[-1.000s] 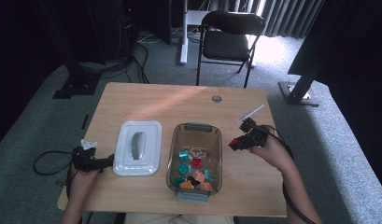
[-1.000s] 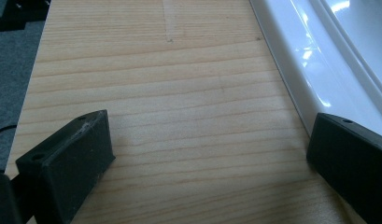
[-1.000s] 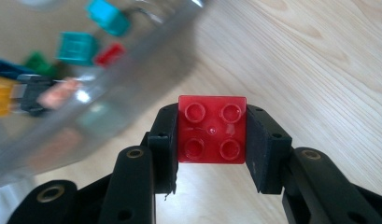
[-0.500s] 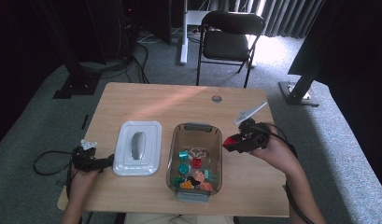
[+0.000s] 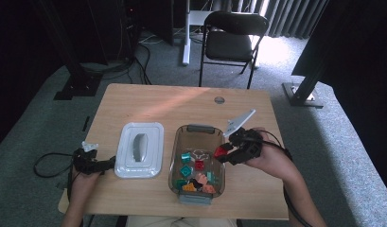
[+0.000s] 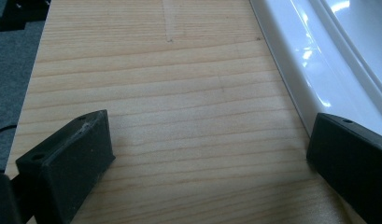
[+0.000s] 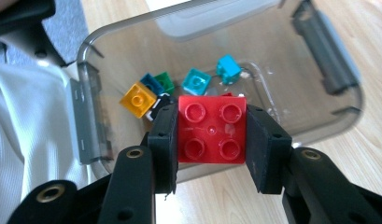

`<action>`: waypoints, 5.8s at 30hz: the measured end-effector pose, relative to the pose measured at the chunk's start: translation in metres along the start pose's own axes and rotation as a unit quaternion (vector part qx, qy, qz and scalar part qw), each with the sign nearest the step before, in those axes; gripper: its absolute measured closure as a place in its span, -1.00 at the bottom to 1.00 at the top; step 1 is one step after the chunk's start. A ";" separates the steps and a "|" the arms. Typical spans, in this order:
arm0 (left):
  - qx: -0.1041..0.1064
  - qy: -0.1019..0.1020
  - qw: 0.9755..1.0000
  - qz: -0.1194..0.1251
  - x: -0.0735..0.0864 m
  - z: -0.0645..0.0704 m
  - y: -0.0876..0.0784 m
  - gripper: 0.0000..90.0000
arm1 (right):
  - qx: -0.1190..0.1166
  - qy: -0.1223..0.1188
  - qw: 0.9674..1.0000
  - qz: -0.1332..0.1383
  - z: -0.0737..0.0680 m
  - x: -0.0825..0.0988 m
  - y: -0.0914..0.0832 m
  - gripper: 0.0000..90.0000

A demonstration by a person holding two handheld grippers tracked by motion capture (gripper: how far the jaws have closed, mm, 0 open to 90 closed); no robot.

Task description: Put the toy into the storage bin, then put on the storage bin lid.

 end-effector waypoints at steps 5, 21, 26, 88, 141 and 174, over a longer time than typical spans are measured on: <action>0.000 0.000 1.000 0.000 0.000 0.000 0.000 -0.98 | -0.011 -0.013 1.000 -0.015 -0.008 -0.005 0.012 0.30; 0.000 0.000 1.000 0.000 0.000 0.000 0.000 -0.98 | -0.047 -0.045 0.994 -0.092 -0.030 -0.008 0.073 0.30; 0.000 0.000 1.000 0.000 0.000 0.000 0.000 -0.98 | -0.056 -0.057 0.989 -0.126 -0.038 -0.004 0.097 0.30; 0.000 0.001 1.000 -0.002 0.000 0.000 0.000 -0.98 | 0.044 0.105 0.991 0.064 0.032 0.020 0.025 -0.73; -0.011 -0.011 1.000 -0.002 0.002 0.000 -0.002 -0.98 | 0.204 0.221 0.947 0.114 0.108 0.161 0.125 -0.70; 0.013 -0.011 1.000 -0.014 -0.005 0.022 -0.023 -0.98 | 0.232 0.256 0.932 0.112 0.108 0.167 0.121 -0.72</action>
Point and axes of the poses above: each handheld gripper's, and its own axes: y roughly forward along the jaws, x roughly out of its underside, z roughly to its right, the point moved 9 cm from there along y, roughly forward along the jaws, and after that the axes turned 1 degree about x, right-handed, at the moved point
